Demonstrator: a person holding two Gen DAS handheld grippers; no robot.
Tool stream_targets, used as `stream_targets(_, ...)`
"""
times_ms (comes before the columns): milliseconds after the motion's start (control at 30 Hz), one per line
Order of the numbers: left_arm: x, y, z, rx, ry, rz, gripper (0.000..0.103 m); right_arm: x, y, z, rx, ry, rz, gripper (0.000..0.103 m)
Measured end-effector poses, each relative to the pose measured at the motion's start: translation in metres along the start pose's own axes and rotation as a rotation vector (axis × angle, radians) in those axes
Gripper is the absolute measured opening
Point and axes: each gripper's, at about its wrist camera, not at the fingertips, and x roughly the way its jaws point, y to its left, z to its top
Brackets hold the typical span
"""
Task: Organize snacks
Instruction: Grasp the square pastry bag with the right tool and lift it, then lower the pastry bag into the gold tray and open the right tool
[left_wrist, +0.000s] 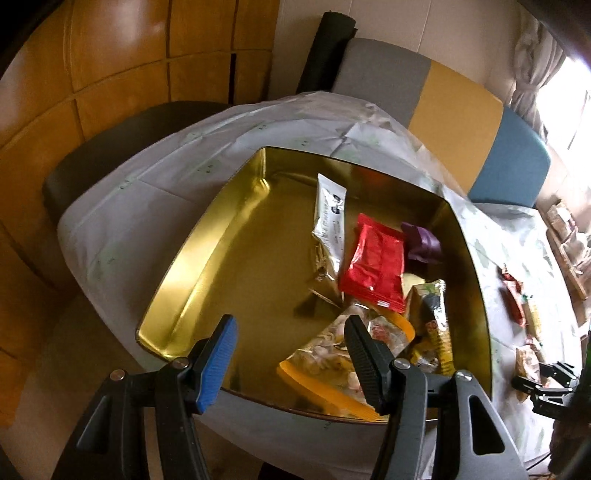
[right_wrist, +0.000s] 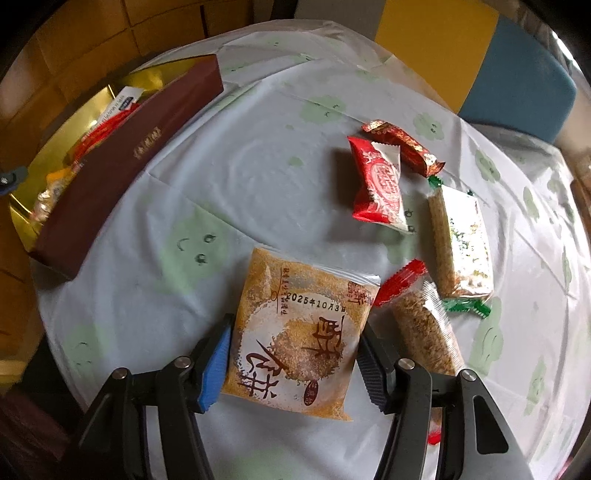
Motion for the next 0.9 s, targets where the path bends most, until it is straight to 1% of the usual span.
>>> stream_targets(167, -0.004, 0.005, 0.003, 0.0, -0.012, -0.013, 0.061, -0.016, 0.008, 0.009, 0.033, -0.057, 0.075, 0.062)
stream_targets(200, -0.005, 0.007, 0.004, -0.003, -0.018, -0.009, 0.061, -0.017, 0.011, 0.01, 0.033, -0.061, 0.079, 0.062)
stream_targets(333, -0.009, 0.018, 0.007, -0.02, -0.038, 0.02, 0.061, -0.012, 0.017, 0.009, 0.023, -0.046, 0.049, 0.062)
stream_targets(467, -0.011, 0.031, 0.012, -0.046, -0.06, 0.054, 0.061, -0.033, 0.03, 0.022, 0.039, -0.12, 0.112, 0.062)
stream_targets(567, -0.013, 0.036, 0.014, -0.059, -0.068, 0.063, 0.061, -0.048, 0.054, 0.039, -0.01, -0.168, 0.165, 0.062)
stream_targets(700, -0.015, 0.042, 0.014, -0.062, -0.072, 0.067, 0.061, -0.058, 0.106, 0.063, -0.11, -0.208, 0.237, 0.062)
stream_targets(800, -0.016, 0.047, 0.014, -0.067, -0.077, 0.069, 0.061, -0.056, 0.141, 0.078, -0.177, -0.207, 0.288, 0.062)
stream_targets(900, -0.015, 0.052, 0.013, -0.079, -0.071, 0.058, 0.061, -0.047, 0.17, 0.089, -0.216, -0.187, 0.325, 0.062)
